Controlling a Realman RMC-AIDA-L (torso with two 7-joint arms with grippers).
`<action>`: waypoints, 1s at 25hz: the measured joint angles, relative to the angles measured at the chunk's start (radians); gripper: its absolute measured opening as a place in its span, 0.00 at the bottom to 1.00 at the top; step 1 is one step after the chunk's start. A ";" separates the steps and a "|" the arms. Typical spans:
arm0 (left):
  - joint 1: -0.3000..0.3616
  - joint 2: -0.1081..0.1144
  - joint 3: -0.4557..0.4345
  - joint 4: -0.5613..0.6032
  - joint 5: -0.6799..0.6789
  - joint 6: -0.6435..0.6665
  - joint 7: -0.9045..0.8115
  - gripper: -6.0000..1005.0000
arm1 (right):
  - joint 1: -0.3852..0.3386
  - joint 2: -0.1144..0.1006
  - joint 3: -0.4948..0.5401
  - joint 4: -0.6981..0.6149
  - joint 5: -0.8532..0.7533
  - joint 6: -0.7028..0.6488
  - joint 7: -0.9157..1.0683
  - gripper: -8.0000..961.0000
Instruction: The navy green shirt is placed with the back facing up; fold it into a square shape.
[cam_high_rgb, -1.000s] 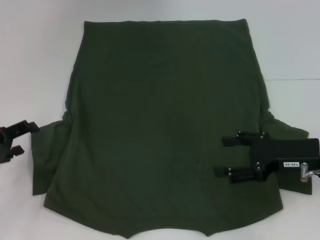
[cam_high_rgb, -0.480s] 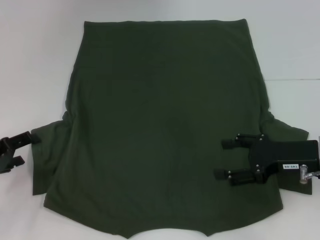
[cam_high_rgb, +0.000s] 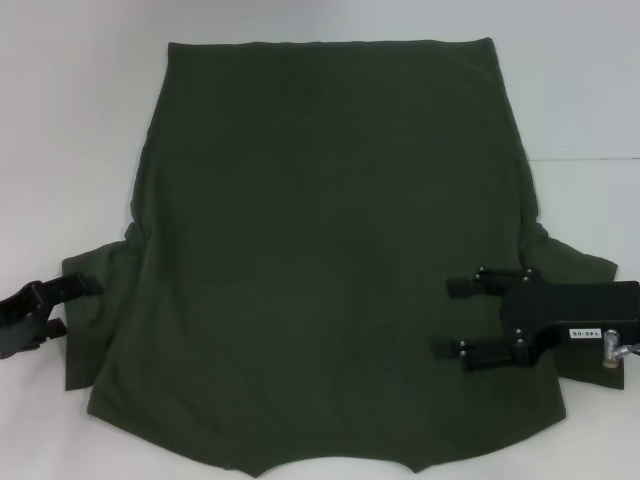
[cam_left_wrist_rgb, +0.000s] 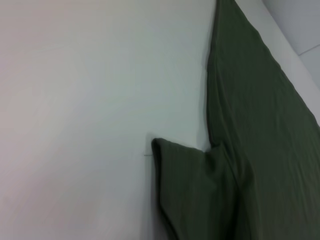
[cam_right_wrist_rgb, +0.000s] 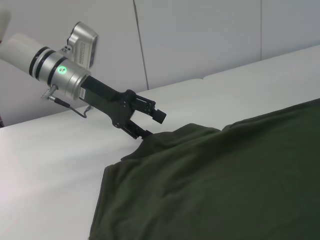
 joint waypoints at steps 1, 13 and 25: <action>-0.001 0.000 0.006 -0.001 0.000 -0.003 0.000 0.93 | 0.000 0.000 0.000 0.000 0.000 0.000 0.000 0.98; -0.023 0.002 0.033 -0.042 0.012 -0.029 -0.005 0.91 | -0.001 -0.001 0.001 0.000 0.000 0.000 0.000 0.98; -0.037 0.002 0.057 -0.052 0.020 -0.038 -0.006 0.83 | -0.001 -0.002 0.002 0.001 0.000 0.001 -0.008 0.98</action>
